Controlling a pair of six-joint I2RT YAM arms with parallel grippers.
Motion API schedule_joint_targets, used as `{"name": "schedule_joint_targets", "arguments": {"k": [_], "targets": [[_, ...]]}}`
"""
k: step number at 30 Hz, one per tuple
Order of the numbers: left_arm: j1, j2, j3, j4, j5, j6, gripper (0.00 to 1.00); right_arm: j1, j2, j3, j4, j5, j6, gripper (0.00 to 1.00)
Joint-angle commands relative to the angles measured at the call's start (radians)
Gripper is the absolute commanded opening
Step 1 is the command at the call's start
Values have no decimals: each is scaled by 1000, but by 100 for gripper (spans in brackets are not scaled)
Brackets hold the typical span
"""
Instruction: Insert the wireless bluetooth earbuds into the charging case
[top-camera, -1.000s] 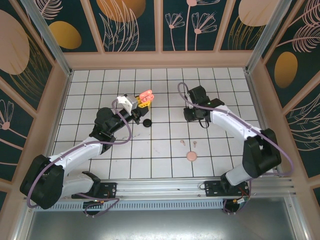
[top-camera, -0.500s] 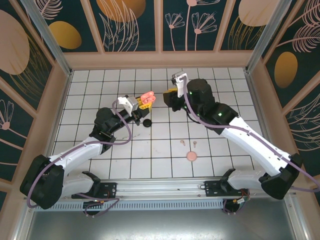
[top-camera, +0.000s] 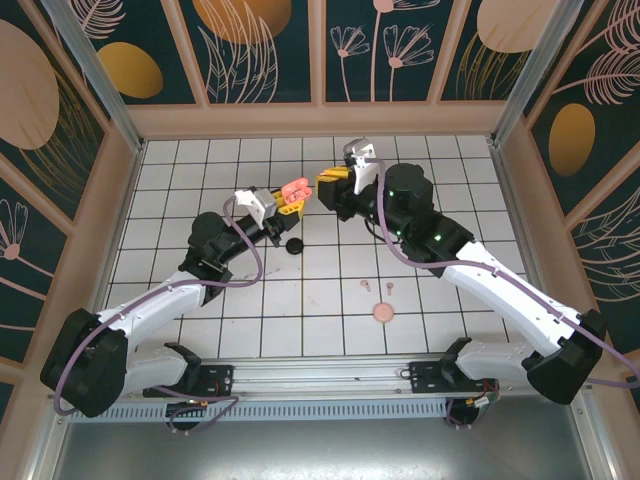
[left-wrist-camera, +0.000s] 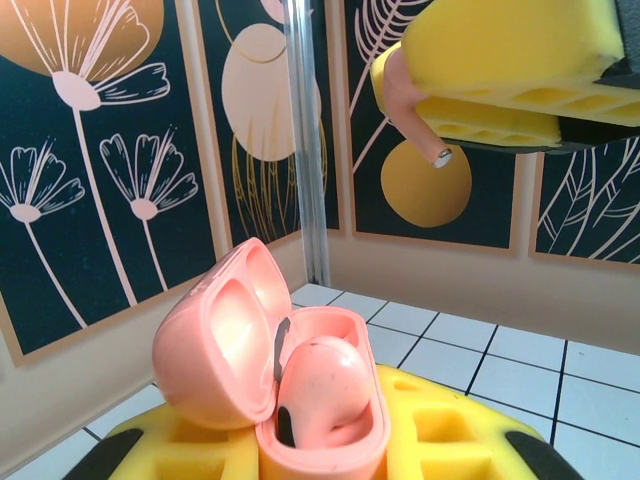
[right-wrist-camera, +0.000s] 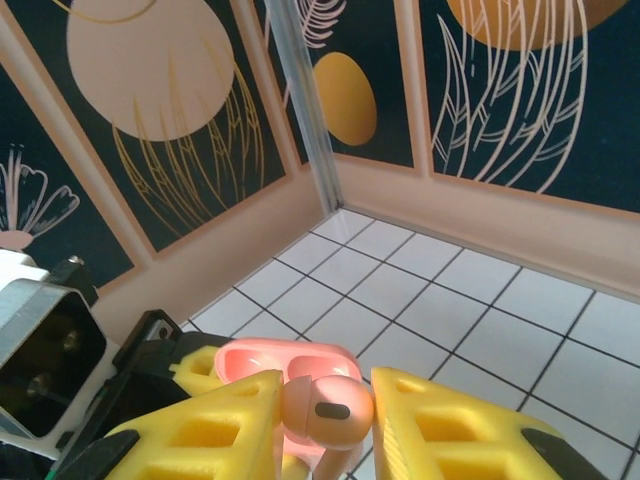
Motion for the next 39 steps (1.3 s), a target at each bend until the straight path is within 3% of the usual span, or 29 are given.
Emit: {"name": "schedule_joint_targets", "arguments": {"k": [1, 28, 39], "targets": [[-5, 5, 33, 49, 23, -2, 0, 6, 25, -5, 100, -44, 16, 28], [-5, -7, 39, 65, 29, -17, 0, 4, 134, -28, 111, -28, 30, 27], [-4, -9, 43, 70, 27, -21, 0, 52, 151, -9, 7, 64, -130, 26]]}}
